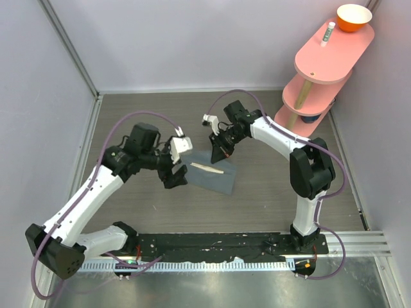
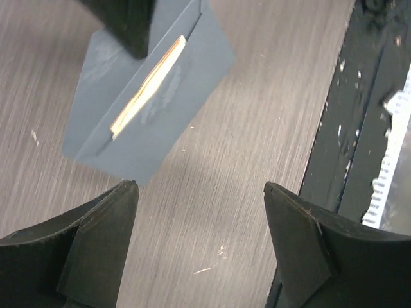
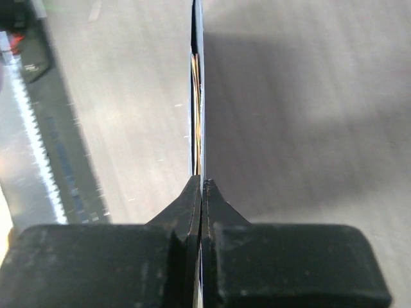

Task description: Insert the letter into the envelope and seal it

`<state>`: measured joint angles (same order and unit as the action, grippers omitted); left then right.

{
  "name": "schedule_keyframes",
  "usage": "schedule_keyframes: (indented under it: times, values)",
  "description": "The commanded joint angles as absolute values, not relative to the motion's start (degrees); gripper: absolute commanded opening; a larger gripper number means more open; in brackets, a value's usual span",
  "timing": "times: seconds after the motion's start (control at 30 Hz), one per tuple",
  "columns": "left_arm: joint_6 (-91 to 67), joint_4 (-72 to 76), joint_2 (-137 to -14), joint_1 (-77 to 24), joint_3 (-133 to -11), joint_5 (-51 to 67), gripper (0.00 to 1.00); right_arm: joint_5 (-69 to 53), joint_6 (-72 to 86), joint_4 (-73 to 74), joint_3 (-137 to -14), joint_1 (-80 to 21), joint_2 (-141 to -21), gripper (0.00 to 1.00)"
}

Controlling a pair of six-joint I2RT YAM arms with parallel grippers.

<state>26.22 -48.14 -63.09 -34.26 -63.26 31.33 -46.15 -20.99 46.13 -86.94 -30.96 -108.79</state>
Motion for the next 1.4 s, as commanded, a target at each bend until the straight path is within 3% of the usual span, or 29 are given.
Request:
schedule_keyframes:
  times: [0.0, 0.33, 0.53, 0.63, 0.67, 0.97, 1.17, 1.37]
  values:
    - [17.0, -48.6, -64.8, -24.9, -65.8, 40.3, 0.84, -32.5, -22.8, 35.2, -86.5, -30.8, -107.7, 0.01]
    - [1.2, -38.9, -65.6, -12.7, -60.8, 39.7, 0.88, -16.1, -25.4, 18.6, -79.6, -31.6, -108.4, 0.01]
    - [0.3, -40.7, -67.2, -11.7, -62.0, 37.0, 0.97, -15.6, -27.4, 20.6, -82.2, -32.3, -111.5, 0.15]
    - [0.3, -40.5, -65.7, -11.6, -61.5, 36.6, 0.99, -16.4, -25.5, 23.5, -84.5, -31.9, -113.2, 0.28]
    - [0.6, -40.4, -65.4, -11.6, -61.3, 36.3, 0.99, -16.7, -23.9, 23.6, -84.8, -31.4, -113.5, 0.42]
    - [1.8, -39.7, -61.1, -11.6, -61.5, 35.4, 1.0, -18.5, -11.1, 27.5, -93.5, -27.7, -102.6, 0.68]
    - [0.4, -35.9, -58.1, -11.6, -60.3, 33.2, 1.0, -19.7, 1.3, 29.0, -105.2, -21.5, -93.0, 0.79]
    - [-2.1, -34.9, -57.7, -11.6, -59.9, 35.5, 1.0, -20.3, 7.6, 27.6, -118.1, -9.2, -90.8, 0.79]
